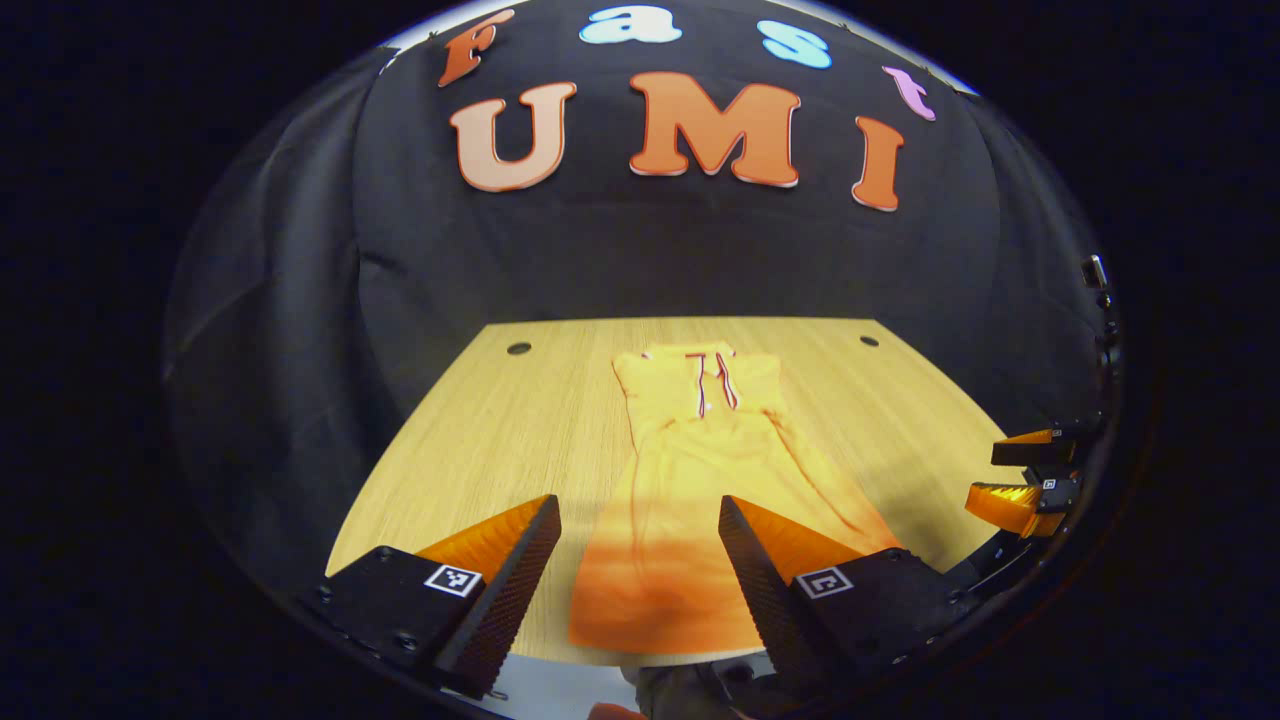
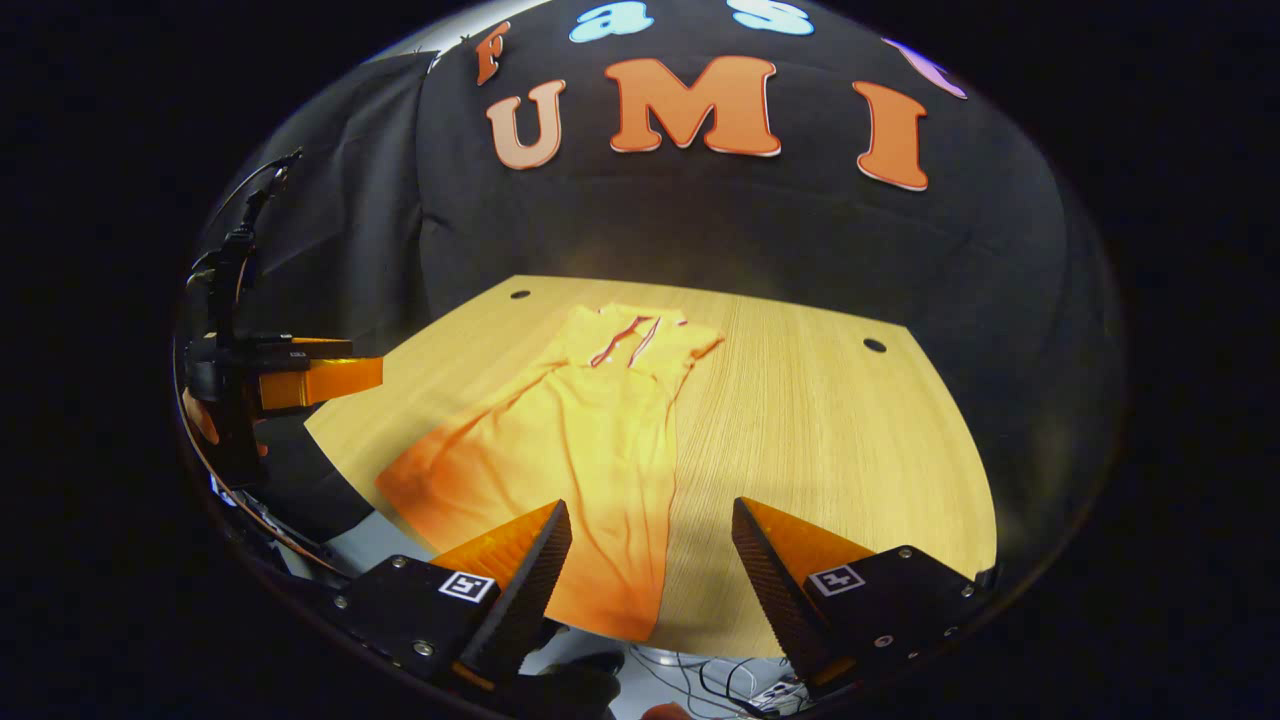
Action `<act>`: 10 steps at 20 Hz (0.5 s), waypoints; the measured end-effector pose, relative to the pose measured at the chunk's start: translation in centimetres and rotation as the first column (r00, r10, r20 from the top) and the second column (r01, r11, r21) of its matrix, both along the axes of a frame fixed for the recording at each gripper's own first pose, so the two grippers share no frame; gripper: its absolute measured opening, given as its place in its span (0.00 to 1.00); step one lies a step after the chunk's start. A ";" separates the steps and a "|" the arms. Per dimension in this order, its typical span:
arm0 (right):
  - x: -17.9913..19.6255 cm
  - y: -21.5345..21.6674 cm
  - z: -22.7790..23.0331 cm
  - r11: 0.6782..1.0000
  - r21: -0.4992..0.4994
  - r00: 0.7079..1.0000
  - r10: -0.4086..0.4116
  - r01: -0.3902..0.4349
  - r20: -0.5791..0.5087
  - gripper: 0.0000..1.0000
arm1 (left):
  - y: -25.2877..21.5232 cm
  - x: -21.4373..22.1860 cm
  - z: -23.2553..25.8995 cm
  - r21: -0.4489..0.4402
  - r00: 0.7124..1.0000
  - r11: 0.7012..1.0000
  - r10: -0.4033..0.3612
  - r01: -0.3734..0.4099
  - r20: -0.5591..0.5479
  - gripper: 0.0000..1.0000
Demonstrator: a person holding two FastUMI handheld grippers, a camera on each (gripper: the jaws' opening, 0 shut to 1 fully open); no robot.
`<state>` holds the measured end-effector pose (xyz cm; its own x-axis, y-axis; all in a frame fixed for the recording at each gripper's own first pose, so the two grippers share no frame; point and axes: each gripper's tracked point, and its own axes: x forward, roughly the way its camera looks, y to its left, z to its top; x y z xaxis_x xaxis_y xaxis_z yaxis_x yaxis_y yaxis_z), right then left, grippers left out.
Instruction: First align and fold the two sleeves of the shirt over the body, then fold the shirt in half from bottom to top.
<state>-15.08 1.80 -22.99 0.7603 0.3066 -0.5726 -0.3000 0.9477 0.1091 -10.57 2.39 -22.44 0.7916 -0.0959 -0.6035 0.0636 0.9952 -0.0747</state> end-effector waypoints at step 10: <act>-3.2 2.3 -8.8 1.000 -0.027 0.965 -0.020 0.013 -0.263 0.99 | -0.3 -1.0 -10.6 -0.024 0.932 0.994 -0.107 0.105 -0.346 0.98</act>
<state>-18.33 4.09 -31.79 0.5863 0.2784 -0.7607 -0.2486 0.9556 0.1582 -11.60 2.10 -33.00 0.5184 -0.1716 -0.8377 0.1383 0.9836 -0.1158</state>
